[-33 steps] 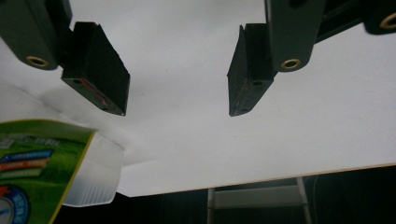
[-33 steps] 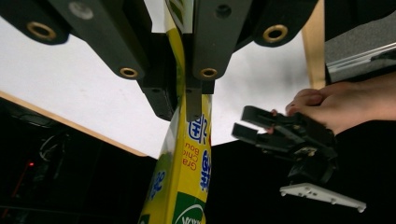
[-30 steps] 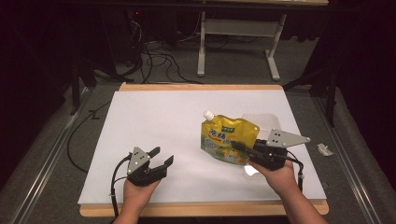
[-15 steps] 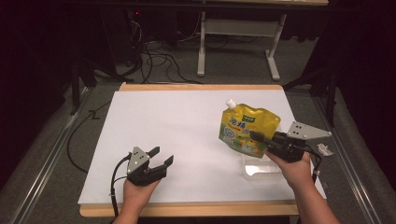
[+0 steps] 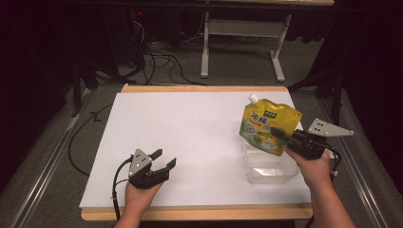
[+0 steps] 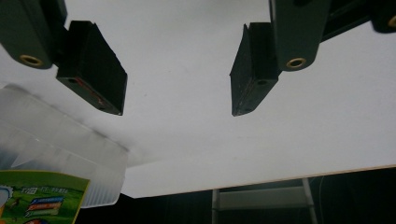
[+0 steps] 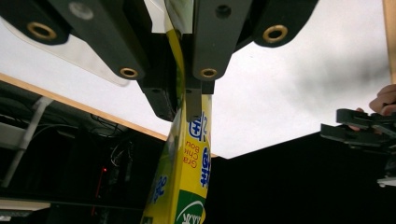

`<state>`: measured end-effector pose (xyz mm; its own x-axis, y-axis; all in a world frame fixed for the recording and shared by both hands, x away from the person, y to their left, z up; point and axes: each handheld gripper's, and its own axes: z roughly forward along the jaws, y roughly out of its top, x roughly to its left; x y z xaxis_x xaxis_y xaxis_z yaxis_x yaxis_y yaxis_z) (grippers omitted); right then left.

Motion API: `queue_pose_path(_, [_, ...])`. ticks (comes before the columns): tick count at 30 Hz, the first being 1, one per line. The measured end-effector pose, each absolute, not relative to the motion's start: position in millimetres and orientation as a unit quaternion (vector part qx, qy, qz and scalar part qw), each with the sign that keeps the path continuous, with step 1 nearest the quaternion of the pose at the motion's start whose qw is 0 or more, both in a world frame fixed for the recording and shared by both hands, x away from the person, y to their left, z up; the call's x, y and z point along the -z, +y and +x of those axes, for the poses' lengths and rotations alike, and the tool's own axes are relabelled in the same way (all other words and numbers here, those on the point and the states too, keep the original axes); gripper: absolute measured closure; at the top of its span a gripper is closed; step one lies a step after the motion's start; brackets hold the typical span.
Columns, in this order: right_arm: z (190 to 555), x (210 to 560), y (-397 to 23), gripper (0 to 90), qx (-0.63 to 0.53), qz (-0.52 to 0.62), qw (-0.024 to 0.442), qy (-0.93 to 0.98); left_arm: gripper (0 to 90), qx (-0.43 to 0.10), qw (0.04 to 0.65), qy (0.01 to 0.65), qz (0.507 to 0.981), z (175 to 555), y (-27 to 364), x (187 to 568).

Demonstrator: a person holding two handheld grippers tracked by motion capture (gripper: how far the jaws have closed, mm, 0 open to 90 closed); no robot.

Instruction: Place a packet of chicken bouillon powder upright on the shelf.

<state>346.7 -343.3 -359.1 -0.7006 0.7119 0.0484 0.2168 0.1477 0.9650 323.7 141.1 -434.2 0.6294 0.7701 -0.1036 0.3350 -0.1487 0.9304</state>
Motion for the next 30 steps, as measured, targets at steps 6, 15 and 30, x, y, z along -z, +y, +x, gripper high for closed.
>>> queue_pose_path(6, [350.2,363.1,-355.7,88.0,-0.564,0.336,0.218,0.722,36.8,-0.205,0.533,0.379,0.728,323.1,141.7,433.6])
queue_pose_path(15, [354.1,368.2,-367.4,87.9,-0.552,0.344,0.211,0.73,36.7,-0.205,0.533,0.379,0.728,323.1,141.9,433.5])
queue_pose_path(30, [357.3,367.7,-372.0,88.0,-0.554,0.345,0.199,0.731,36.7,-0.207,0.532,0.382,0.727,322.7,143.7,433.0])
